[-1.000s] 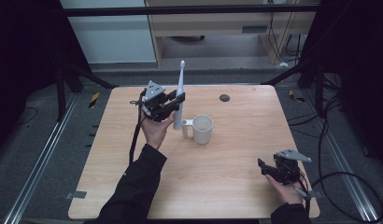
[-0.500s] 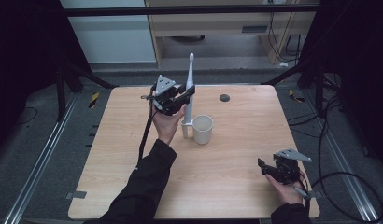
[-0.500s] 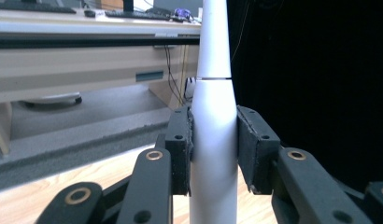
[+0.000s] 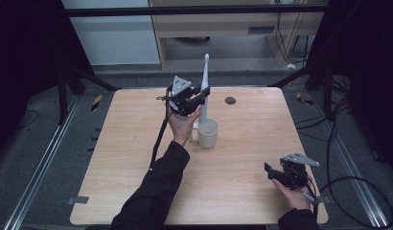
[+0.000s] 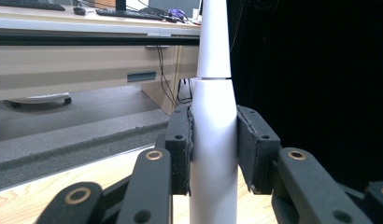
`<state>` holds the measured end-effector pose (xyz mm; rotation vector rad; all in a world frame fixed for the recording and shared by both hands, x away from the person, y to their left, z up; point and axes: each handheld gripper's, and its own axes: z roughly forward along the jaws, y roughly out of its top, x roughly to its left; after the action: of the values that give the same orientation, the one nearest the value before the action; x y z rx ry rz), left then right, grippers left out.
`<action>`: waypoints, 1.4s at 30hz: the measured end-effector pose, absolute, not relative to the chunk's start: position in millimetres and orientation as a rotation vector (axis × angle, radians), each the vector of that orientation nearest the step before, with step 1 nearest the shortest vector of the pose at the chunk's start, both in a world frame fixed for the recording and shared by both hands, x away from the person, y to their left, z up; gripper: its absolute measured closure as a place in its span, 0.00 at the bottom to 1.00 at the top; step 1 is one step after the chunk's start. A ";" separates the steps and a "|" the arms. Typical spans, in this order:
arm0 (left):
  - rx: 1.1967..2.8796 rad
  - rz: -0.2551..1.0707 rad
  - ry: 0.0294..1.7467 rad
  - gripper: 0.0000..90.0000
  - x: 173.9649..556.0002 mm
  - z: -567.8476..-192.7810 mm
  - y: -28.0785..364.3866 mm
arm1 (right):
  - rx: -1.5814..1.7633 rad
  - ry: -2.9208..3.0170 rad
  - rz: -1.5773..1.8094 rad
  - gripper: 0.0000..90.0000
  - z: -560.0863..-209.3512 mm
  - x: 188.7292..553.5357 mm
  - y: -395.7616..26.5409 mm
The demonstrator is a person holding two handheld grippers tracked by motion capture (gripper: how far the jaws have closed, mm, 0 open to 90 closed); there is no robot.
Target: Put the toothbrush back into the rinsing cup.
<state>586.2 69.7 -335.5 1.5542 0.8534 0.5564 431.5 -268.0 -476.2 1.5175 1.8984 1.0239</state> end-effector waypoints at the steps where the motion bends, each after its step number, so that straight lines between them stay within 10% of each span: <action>1: 1.560 0.554 0.855 0.74 587.7 -337.1 68.3 | 1.517 1.898 1.021 0.38 -476.4 431.8 -268.2; 42: 1.683 0.511 0.873 0.74 590.7 -405.3 53.0 | 1.515 1.912 1.010 0.38 -477.9 432.3 -266.7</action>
<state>590.7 53.0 -405.3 1.6831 0.8726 0.5106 432.3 -266.7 -477.9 1.5155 1.9118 1.0100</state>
